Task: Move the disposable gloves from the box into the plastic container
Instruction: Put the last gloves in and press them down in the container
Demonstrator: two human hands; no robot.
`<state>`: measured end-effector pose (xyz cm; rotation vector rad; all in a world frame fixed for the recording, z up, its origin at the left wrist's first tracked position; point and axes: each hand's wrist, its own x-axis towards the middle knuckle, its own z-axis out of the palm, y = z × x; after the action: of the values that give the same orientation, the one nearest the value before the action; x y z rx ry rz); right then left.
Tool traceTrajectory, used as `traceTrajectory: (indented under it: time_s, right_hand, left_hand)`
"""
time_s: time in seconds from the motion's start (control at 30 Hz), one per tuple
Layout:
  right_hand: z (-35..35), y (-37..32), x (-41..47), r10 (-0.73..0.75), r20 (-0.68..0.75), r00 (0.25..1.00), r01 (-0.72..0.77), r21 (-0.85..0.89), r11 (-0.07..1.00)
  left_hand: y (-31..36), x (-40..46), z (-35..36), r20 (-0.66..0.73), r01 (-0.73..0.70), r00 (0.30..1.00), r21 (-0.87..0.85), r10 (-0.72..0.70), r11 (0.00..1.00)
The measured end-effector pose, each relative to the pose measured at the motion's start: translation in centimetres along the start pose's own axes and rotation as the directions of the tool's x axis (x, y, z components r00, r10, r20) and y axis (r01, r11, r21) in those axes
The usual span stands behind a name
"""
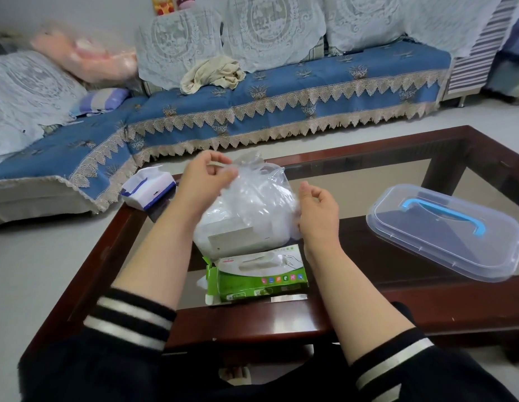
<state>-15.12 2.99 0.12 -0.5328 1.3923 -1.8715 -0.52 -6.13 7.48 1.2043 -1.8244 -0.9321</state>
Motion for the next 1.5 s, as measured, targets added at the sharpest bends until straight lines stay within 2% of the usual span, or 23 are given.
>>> traceTrajectory:
  time_s: [0.07,0.17,0.3,0.47,0.53,0.63,0.73,0.8,0.9,0.97,1.0,1.03,1.07,1.1,1.13,1.2,1.27,1.33,1.4,1.5]
  right_hand:
    - [-0.5,0.1,0.4,0.022,-0.051,0.998,-0.020,0.052,0.998]
    - [-0.7,0.2,0.8,0.023,-0.063,0.998,-0.021,0.025,0.999]
    - [-0.6,0.2,0.6,0.019,0.005,1.000,-0.019,-0.090,0.996]
    - [-0.2,0.5,0.3,0.072,0.136,0.988,-0.039,-0.235,0.971]
    - [-0.2,0.6,0.1,0.073,0.176,0.982,-0.016,-0.305,0.952]
    - [0.0,0.7,0.0,0.084,0.218,0.972,0.005,-0.378,0.926]
    - [0.0,0.9,-0.3,0.098,0.272,0.957,0.026,-0.421,0.907]
    - [0.0,1.2,-0.5,0.085,0.335,0.938,0.095,-0.487,0.868]
    - [0.1,2.1,-0.5,0.092,0.455,0.886,0.255,-0.642,0.722]
    - [0.2,3.1,-0.4,0.167,0.523,0.836,0.341,-0.733,0.589]
    - [0.4,3.7,-0.5,0.219,0.546,0.808,0.376,-0.766,0.521]
    - [0.5,4.3,-0.4,0.265,0.562,0.784,0.405,-0.785,0.468]
    - [0.6,4.9,-0.3,0.295,0.569,0.768,0.427,-0.798,0.426]
    - [0.8,5.4,-0.2,0.308,0.568,0.763,0.450,-0.809,0.379]
    - [0.9,5.8,-0.2,0.301,0.568,0.766,0.476,-0.816,0.329]
    - [1.1,6.2,-0.2,0.262,0.574,0.776,0.517,-0.816,0.256]
    - [1.1,6.2,-0.4,0.219,0.566,0.795,0.510,-0.819,0.264]
    - [1.1,6.1,-0.7,0.188,0.552,0.812,0.493,-0.823,0.282]
    - [1.3,6.1,-0.7,0.168,0.550,0.818,0.494,-0.822,0.284]
    - [1.4,6.0,-0.7,0.139,0.541,0.830,0.491,-0.825,0.280]
  left_hand:
    - [-0.5,2.4,-0.7,-0.075,0.025,0.997,0.094,-0.018,0.995]
    - [-2.2,4.6,-1.1,-0.163,0.083,0.986,0.293,-0.036,0.953]
    - [-4.6,4.7,-0.7,-0.188,0.145,0.982,0.634,-0.030,0.760]
    - [-6.0,3.5,-0.8,-0.153,0.077,0.986,0.784,0.071,0.616]
    - [-5.7,3.0,-1.1,-0.165,0.054,0.978,0.792,0.129,0.608]
    - [-5.3,2.8,-1.8,-0.207,0.092,0.972,0.780,0.116,0.619]
    - [-5.2,2.6,-2.7,-0.265,0.177,0.964,0.711,0.025,0.681]
    - [-5.5,2.3,-3.4,-0.307,0.161,0.949,0.662,0.070,0.732]
    - [-5.7,0.8,-3.6,-0.397,0.007,0.874,0.585,0.279,0.811]
    - [-5.7,-1.7,-2.7,-0.459,-0.196,0.781,0.463,0.423,0.864]
    - [-6.0,-3.2,-2.1,-0.456,-0.301,0.756,0.396,0.470,0.868]
    - [-6.3,-4.8,-1.4,-0.406,-0.386,0.761,0.343,0.506,0.856]
    - [-6.8,-6.2,-0.6,-0.294,-0.426,0.810,0.300,0.508,0.854]
    - [-7.2,-7.2,0.1,-0.138,-0.407,0.881,0.265,0.452,0.874]
    - [-7.3,-7.8,0.9,0.025,-0.336,0.939,0.268,0.342,0.903]
    - [-8.3,-8.1,1.7,0.219,-0.207,0.969,0.442,0.118,0.873]
    - [-9.5,-8.1,2.4,0.293,-0.164,0.956,0.563,-0.011,0.810]
    - [-10.5,-8.4,2.9,0.339,-0.136,0.937,0.577,-0.085,0.806]
    - [-11.1,-8.5,3.5,0.336,-0.117,0.937,0.564,-0.097,0.818]
    - [-11.0,-8.6,4.0,0.287,-0.119,0.955,0.607,-0.078,0.785]
